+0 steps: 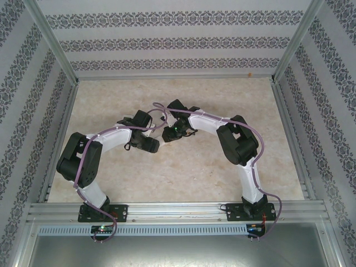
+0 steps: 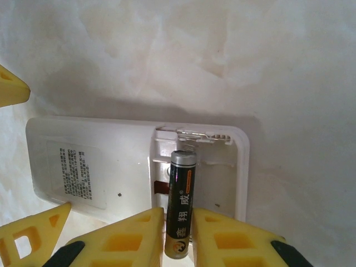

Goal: Load the batteries into the remote control

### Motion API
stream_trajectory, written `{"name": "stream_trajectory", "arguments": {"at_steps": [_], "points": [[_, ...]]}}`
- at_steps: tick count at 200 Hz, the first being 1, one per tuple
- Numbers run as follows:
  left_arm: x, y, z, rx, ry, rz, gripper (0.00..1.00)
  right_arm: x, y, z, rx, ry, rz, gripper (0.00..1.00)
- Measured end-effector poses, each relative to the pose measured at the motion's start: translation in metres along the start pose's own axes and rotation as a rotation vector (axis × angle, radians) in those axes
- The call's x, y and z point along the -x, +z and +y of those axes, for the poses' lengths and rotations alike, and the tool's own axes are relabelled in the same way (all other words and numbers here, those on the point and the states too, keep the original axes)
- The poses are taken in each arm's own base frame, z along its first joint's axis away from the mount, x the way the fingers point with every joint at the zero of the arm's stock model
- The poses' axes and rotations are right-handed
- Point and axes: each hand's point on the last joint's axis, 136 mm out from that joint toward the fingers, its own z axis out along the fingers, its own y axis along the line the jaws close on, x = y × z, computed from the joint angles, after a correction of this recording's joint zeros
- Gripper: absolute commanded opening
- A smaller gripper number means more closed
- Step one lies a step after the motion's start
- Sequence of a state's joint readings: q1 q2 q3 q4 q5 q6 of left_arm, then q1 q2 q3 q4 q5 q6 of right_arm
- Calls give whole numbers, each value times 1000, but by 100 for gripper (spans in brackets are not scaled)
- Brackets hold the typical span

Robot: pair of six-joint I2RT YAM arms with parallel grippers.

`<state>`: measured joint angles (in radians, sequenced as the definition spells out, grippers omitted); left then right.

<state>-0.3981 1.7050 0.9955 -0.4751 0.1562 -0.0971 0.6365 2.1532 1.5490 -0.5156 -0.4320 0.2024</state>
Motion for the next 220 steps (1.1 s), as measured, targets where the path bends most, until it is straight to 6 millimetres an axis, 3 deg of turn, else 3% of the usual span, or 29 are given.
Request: {"name": "stream_trajectory", "arguments": {"at_steps": [31,123,220], "points": [[0,0,0,1,0,0,79,-1,-1,0,0,-6,1,32],[0,0,1,4,0,0,79,-1,-11,-10,-30,9,-8,27],[0,0,1,4,0,0,78,4,-14,-2,0,20,-17,22]]}}
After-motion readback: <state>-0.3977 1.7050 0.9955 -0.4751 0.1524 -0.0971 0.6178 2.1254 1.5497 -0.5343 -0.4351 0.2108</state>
